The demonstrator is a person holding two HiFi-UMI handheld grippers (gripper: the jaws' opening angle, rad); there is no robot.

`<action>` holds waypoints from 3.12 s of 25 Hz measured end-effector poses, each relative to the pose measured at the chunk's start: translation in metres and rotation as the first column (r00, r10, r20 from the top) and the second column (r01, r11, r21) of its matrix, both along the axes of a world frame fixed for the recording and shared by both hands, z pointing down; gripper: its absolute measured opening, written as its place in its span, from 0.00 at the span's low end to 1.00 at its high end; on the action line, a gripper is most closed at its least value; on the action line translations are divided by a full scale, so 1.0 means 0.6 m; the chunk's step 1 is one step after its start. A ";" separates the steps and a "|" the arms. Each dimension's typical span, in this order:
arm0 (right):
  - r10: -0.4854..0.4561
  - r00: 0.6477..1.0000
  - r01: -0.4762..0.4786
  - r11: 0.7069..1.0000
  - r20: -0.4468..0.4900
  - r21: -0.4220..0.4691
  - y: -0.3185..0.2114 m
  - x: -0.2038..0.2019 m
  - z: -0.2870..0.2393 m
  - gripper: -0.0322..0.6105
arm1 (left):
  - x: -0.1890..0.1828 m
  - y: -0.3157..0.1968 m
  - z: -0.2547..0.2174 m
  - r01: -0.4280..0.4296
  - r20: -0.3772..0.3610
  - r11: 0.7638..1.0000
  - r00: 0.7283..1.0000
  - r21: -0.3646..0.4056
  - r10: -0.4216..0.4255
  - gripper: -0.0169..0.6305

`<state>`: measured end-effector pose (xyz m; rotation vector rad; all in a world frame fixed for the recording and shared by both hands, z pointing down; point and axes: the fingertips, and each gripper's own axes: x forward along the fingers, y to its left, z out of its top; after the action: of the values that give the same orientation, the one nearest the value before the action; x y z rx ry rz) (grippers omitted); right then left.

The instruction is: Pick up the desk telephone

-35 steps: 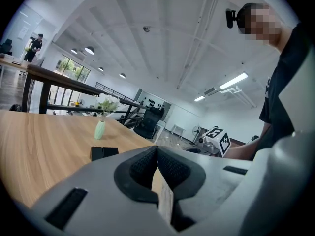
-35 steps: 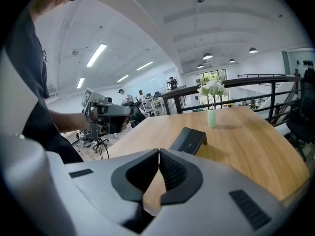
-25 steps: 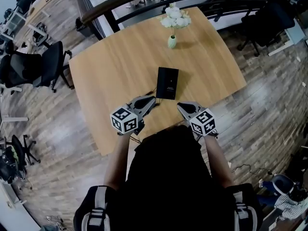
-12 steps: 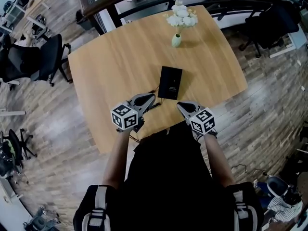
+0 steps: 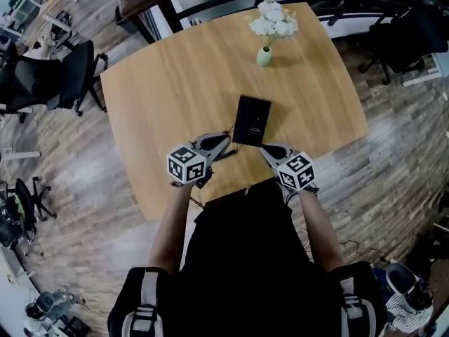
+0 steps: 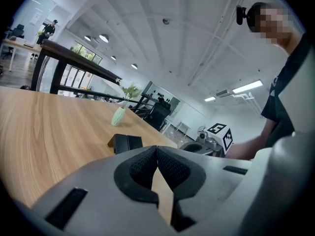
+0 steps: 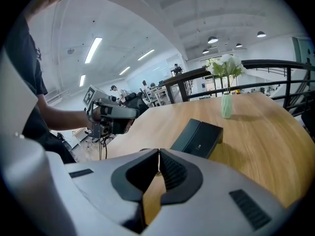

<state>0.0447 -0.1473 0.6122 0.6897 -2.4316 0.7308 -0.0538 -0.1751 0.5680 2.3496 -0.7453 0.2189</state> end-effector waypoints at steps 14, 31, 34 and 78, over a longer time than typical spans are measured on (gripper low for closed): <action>0.057 0.998 -0.055 0.993 0.014 -0.108 -0.059 0.033 0.090 0.09 | 0.028 -0.053 0.083 -0.019 0.029 0.997 0.999 -0.072 0.021 0.06; 0.101 0.994 -0.089 0.974 0.049 -0.206 -0.108 0.041 0.156 0.09 | 0.027 -0.096 0.178 -0.034 0.104 0.984 0.993 -0.172 0.052 0.14; 0.130 0.990 -0.113 0.968 0.063 -0.226 -0.118 0.049 0.165 0.10 | 0.032 -0.101 0.191 -0.043 0.107 0.981 0.992 -0.190 0.064 0.19; 0.260 0.942 -0.155 0.898 0.213 -0.412 -0.140 0.009 0.209 0.38 | 0.104 -0.113 0.274 -0.206 0.078 0.918 0.966 -0.340 0.245 0.38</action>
<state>0.0501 -0.2312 0.7375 0.7340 -2.3481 1.4324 0.0087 -0.2428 0.7323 2.1090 -0.4472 0.5468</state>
